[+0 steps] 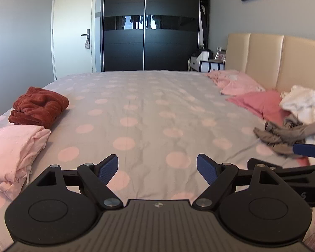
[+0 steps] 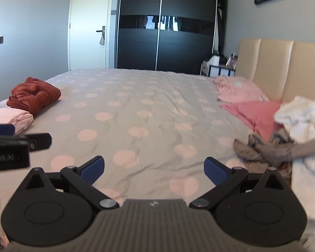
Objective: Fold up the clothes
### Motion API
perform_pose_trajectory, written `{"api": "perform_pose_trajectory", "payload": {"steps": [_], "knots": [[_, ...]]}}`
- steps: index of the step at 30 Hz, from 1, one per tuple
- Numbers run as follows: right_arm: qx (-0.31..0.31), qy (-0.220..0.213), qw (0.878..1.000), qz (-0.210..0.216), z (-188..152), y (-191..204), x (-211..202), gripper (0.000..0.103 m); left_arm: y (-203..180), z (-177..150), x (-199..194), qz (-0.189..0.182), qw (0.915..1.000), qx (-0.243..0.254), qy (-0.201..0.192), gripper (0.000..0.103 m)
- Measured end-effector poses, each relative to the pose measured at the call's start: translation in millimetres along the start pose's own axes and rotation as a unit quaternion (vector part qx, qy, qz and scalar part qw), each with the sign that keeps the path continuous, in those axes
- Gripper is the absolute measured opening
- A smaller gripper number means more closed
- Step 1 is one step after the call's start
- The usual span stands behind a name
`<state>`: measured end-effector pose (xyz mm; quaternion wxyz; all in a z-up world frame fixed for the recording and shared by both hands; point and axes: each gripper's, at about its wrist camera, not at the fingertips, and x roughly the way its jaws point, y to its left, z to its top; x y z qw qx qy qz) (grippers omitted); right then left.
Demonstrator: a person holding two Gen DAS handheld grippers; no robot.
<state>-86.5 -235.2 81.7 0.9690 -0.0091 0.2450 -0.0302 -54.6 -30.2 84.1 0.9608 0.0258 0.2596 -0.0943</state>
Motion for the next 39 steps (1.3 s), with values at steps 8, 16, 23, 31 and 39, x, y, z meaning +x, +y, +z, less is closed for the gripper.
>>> {"api": "perform_pose_trajectory", "payload": {"steps": [8, 16, 23, 31, 39], "knots": [[0.020, 0.003, 0.999, -0.030, -18, 12, 22, 0.102, 5, -14, 15, 0.026, 0.9996, -0.001, 0.013, 0.082], [0.021, 0.004, 1.000, -0.012, -17, 23, 41, 0.102, 8, -15, 28, 0.049, 0.9986, 0.007, 0.019, 0.082], [-0.004, 0.000, 1.000, 0.009, -16, 38, 50, 0.102, 22, -17, 30, 0.065, 0.9977, -0.006, 0.019, 0.082], [-0.018, -0.003, 1.000, 0.014, -16, 50, 50, 0.102, 28, -16, 32, 0.069, 0.9969, -0.006, 0.037, 0.082], [-0.015, -0.013, 1.000, 0.009, -15, 55, 44, 0.102, 28, -14, 27, 0.071, 0.9967, -0.011, 0.039, 0.082]]}}
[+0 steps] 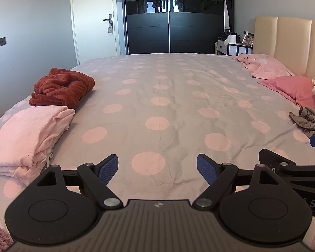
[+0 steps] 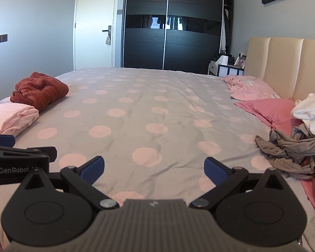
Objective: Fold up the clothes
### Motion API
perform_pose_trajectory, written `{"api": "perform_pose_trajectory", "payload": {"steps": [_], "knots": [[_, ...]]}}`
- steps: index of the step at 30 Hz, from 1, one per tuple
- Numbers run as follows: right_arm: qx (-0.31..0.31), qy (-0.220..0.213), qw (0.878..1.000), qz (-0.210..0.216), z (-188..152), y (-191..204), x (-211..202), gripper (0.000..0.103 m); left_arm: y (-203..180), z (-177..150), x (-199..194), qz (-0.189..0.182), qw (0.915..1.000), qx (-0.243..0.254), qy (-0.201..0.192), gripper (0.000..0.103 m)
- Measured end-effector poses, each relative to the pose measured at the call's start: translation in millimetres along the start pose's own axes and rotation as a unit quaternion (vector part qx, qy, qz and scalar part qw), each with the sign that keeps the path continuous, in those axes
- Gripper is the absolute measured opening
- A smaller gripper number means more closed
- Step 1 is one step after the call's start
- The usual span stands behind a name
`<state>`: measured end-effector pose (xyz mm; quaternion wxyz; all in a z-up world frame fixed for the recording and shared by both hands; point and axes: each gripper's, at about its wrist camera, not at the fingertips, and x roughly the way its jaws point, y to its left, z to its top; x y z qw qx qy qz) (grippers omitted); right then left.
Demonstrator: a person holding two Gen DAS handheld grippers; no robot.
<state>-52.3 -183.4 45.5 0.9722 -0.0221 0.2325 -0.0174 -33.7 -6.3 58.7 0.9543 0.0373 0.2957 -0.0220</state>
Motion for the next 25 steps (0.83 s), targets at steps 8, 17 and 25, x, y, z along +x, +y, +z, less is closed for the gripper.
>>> {"api": "perform_pose_trajectory", "payload": {"steps": [8, 17, 25], "knots": [[-0.003, -0.003, 1.000, -0.001, -0.8, 4.7, -3.7, 0.102, 4.3, 0.3, -3.6, -0.002, 1.0000, -0.005, 0.002, 0.082], [-0.003, -0.002, 1.000, 0.001, 0.1, 4.8, -4.0, 0.102, 5.3, 0.2, -2.7, -0.001, 1.0000, -0.005, 0.003, 0.081], [-0.001, 0.002, 1.000, 0.004, 1.6, 5.6, -2.1, 0.102, 4.9, -0.1, -1.7, 0.001, 1.0000, -0.005, 0.002, 0.081]]}}
